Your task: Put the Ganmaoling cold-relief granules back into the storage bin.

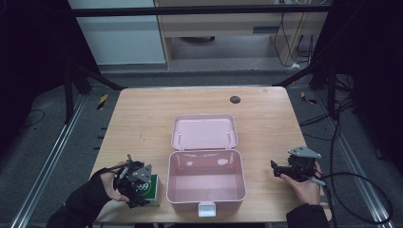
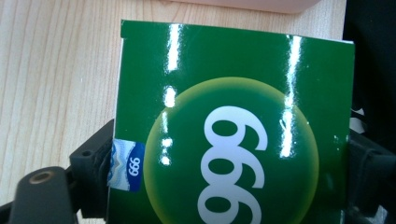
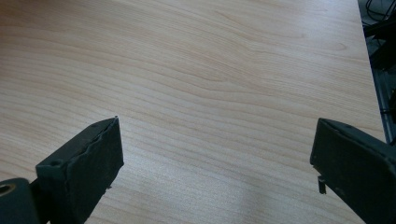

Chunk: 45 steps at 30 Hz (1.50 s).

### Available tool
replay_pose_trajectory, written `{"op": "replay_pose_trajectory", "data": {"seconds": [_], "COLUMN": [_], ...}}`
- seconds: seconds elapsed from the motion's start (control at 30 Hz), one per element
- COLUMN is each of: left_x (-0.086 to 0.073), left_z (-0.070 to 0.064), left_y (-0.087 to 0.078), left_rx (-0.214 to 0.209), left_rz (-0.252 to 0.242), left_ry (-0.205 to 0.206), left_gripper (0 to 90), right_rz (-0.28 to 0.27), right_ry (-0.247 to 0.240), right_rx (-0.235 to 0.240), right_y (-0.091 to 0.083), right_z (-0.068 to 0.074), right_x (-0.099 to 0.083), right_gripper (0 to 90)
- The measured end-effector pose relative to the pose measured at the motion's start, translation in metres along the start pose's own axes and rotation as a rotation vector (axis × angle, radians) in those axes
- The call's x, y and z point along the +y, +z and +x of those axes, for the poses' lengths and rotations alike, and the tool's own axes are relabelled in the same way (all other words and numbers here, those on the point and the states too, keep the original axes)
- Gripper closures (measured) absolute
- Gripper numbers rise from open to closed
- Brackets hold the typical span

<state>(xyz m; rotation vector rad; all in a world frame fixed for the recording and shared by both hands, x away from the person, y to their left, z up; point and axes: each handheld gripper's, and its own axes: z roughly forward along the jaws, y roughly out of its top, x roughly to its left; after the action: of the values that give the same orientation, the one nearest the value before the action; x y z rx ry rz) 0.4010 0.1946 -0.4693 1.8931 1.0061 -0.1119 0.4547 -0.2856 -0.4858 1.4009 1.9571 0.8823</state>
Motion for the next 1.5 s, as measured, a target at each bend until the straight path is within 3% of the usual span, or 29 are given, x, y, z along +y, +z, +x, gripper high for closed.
{"op": "replay_pose_trajectory", "data": {"seconds": [0.23, 0.63, 1.17, 1.5], "left_x": [0.004, 0.033, 0.069, 0.081], "left_z": [0.001, -0.009, -0.032, -0.047], "left_y": [-0.004, -0.028, -0.064, -0.070], "left_rx": [0.014, 0.009, 0.001, -0.013], "left_rz": [-0.001, 0.002, -0.002, -0.006], "left_ry": [0.009, 0.049, 0.081, 0.085], "left_gripper": [13.7, 14.0, 14.0, 14.1], "right_rz": [0.004, 0.005, 0.004, 0.002], "right_ry": [0.002, 0.010, 0.011, 0.007], "right_rx": [0.005, 0.008, 0.009, 0.007], "right_y": [0.000, 0.000, 0.000, 0.000], "right_z": [0.000, 0.000, 0.000, 0.000], "right_x": [0.000, 0.000, 0.000, 0.000], "right_gripper": [2.9, 2.9, 2.8, 2.9]}}
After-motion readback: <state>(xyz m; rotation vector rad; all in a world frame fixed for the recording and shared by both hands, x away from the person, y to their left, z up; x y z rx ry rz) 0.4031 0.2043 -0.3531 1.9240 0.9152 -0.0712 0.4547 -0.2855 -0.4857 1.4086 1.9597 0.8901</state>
